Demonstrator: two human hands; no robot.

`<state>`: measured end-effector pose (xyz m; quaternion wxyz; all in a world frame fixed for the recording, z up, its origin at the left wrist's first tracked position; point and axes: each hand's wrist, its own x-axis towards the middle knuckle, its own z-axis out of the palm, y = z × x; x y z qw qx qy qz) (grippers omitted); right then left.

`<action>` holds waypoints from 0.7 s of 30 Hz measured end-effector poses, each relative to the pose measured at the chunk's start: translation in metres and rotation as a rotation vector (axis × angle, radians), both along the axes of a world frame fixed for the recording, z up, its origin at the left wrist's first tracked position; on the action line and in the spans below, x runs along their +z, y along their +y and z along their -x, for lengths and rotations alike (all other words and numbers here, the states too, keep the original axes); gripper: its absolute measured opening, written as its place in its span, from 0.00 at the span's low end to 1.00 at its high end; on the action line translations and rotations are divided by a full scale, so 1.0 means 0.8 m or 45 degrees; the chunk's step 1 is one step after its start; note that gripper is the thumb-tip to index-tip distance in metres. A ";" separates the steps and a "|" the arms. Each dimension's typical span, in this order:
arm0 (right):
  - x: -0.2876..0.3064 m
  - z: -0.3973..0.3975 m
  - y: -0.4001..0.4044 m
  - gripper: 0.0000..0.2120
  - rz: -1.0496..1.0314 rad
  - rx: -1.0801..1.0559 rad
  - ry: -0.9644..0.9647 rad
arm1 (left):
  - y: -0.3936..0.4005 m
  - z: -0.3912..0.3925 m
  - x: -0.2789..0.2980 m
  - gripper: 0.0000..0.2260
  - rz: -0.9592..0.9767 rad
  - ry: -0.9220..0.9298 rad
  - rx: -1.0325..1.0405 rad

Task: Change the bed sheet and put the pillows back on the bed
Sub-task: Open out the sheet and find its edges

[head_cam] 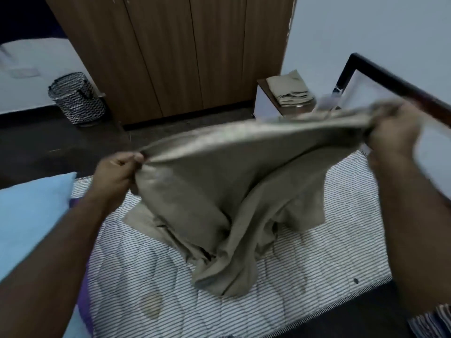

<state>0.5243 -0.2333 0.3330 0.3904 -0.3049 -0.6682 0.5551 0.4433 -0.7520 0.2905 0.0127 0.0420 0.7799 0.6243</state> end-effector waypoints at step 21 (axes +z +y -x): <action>-0.007 -0.061 -0.051 0.13 -0.235 -0.127 -0.474 | 0.018 0.009 -0.019 0.10 0.200 -0.393 -0.039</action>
